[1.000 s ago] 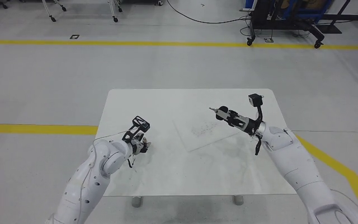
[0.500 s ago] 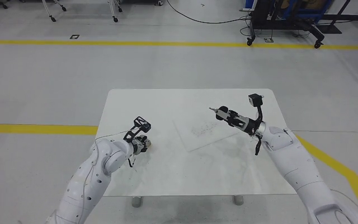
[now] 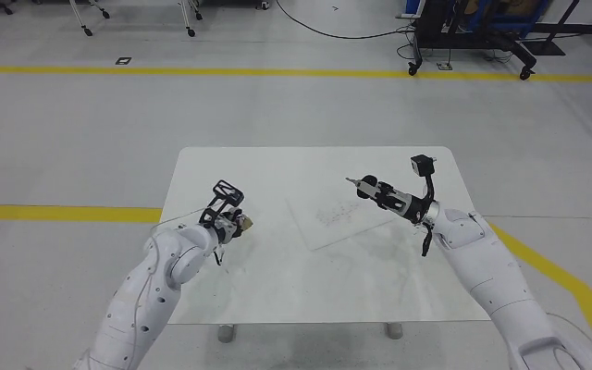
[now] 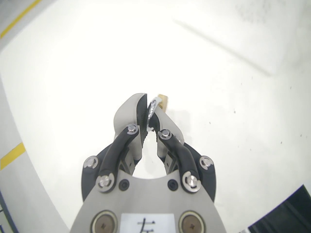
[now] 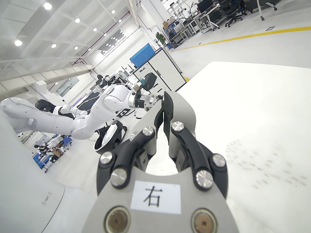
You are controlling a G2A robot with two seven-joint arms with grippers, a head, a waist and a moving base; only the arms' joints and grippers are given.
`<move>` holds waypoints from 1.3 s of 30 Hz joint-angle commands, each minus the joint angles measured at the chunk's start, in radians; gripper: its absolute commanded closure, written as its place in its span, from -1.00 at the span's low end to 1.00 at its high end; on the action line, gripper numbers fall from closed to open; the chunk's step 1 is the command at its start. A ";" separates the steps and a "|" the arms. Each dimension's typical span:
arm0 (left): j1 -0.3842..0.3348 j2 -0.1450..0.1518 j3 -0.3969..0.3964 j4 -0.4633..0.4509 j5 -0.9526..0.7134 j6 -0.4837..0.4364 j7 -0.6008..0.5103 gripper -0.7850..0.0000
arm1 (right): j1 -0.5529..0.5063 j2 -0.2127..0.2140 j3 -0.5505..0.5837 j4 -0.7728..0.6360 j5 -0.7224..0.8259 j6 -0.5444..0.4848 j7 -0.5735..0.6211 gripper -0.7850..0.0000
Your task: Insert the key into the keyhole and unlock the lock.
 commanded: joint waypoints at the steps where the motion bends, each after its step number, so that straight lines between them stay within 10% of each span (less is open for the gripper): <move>1: 0.006 -0.003 -0.025 -0.010 -0.025 0.060 0.082 1.00 | 0.000 0.000 0.000 0.000 0.000 0.000 0.000 1.00; 10: 0.009 -0.005 -0.021 -0.011 -0.049 0.056 0.094 1.00 | -0.005 -0.003 -0.004 -0.026 -0.042 0.040 -0.032 1.00; 19: -0.162 -0.059 0.018 0.257 -0.691 0.026 0.009 1.00 | 0.073 -0.075 -0.161 0.047 -0.004 0.143 -0.127 1.00; 29: -0.155 -0.064 0.020 0.274 -0.766 0.018 0.007 1.00 | 0.099 -0.091 -0.191 0.074 -0.016 0.164 -0.142 1.00; 39: -0.263 -0.097 0.000 0.438 -1.376 0.187 -0.295 1.00 | 0.075 -0.116 -0.215 0.060 -0.026 0.220 -0.239 1.00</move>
